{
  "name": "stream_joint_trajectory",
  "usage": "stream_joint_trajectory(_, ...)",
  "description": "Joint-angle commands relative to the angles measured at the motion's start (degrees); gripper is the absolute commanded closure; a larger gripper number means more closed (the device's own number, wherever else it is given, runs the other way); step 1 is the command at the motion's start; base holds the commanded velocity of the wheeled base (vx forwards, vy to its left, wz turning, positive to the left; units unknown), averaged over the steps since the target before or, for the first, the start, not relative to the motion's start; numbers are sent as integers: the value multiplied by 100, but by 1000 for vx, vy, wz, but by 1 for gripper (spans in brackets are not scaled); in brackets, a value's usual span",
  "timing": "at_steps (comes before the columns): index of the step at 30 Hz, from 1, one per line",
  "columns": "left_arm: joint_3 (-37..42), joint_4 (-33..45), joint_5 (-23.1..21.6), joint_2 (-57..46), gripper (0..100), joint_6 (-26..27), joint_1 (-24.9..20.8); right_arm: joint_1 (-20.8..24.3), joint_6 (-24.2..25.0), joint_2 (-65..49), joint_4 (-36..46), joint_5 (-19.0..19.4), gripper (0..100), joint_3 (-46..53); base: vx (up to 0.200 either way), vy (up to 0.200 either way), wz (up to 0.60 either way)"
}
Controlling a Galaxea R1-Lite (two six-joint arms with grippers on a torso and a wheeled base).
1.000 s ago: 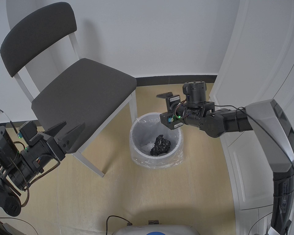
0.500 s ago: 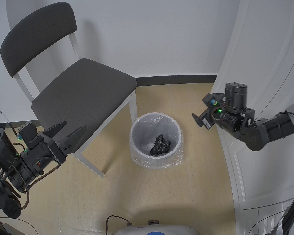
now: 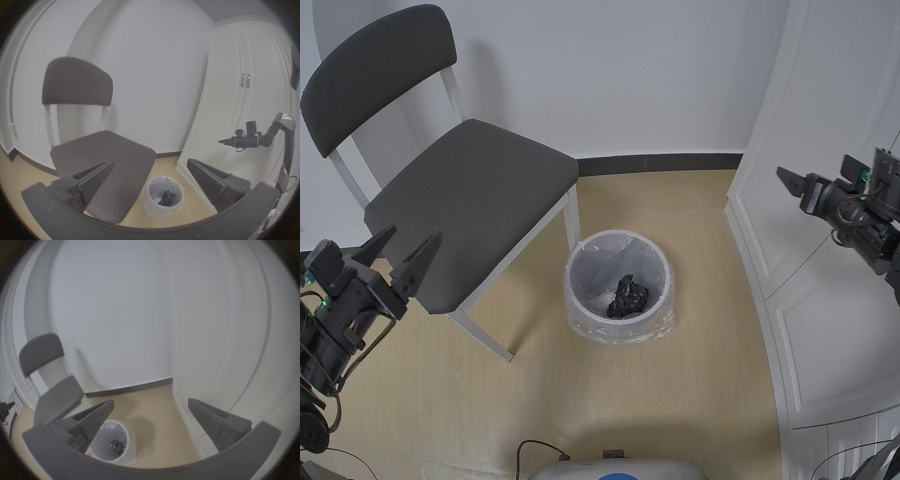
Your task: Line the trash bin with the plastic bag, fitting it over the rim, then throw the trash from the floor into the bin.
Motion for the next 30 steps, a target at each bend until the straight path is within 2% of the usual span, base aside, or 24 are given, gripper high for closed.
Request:
stream_joint_trajectory(1, 249, 300, 356, -1520, 0, 334, 216, -880, 320, -1602, -224, 27, 0, 986, 0, 0, 0)
stream_joint_trajectory(8, 161, 1574, 339, -2777, 0, 624, 1235, -897, 320, -3351, -638, 10, 0, 1971, 0, 0, 0)
stream_joint_trajectory(11, 152, 1627, 330, -2839, 0, 624, 1262, -897, 311, -3439, -620, 10, 0, 2006, 0, 0, 0)
stream_joint_trajectory(12, 91, 2462, 339, -3717, 0, 624, 1288, -924, 215, -4379, -488, 36, 0, 2349, 0, 0, 0)
stream_joint_trajectory(17, -94, 3798, 356, -4992, 0, 624, 1288, -1064, 30, -5232, -383, 19, 0, 2648, 0, 0, 0)
stream_joint_trajectory(18, -94, 3851, 356, -5027, 0, 624, 1288, -1064, 30, -5258, -374, 19, 0, 2648, 0, 0, 0)
stream_joint_trajectory(19, -234, 4554, 356, -5590, 0, 624, 1288, -1196, -5, -5583, -295, 45, 0, 2718, 0, 0, 0)
stream_joint_trajectory(24, -630, 6224, 348, -6715, 0, 651, 1306, -1513, 48, -6550, 277, 115, 0, 2946, 0, 0, 0)
stream_joint_trajectory(26, -727, 6435, 348, -6855, 0, 651, 1306, -1521, 65, -6743, 400, 186, 0, 2990, 0, 0, 0)
stream_joint_trajectory(28, -1069, 6927, 356, -7145, 0, 633, 1394, -1530, 74, -7464, 786, 484, 0, 3166, 0, 0, 0)
stream_joint_trajectory(30, -1148, 6997, 356, -7216, 0, 607, 1420, -1539, 74, -7649, 901, 564, 0, 3201, 0, 0, 0)
